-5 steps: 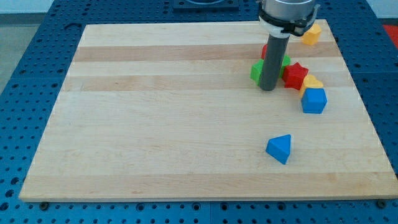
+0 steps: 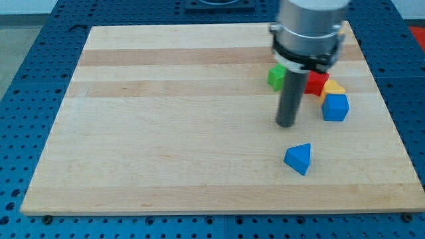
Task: Move your arm to the yellow heart
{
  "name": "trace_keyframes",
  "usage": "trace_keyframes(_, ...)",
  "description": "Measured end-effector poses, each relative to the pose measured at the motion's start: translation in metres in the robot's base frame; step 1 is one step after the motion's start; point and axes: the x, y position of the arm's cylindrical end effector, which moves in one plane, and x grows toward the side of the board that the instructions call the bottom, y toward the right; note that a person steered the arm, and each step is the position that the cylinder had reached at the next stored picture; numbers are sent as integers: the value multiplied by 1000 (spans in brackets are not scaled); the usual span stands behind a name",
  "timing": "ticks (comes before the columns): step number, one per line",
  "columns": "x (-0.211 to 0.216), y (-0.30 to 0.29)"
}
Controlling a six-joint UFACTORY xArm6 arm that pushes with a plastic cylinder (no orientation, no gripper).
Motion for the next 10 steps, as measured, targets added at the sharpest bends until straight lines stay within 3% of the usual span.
trace_keyframes(1,0,2)
trace_keyframes(4,50,90)
trace_keyframes(7,-41,114)
trace_keyframes(9,-44,115)
trace_keyframes(10,-68,115)
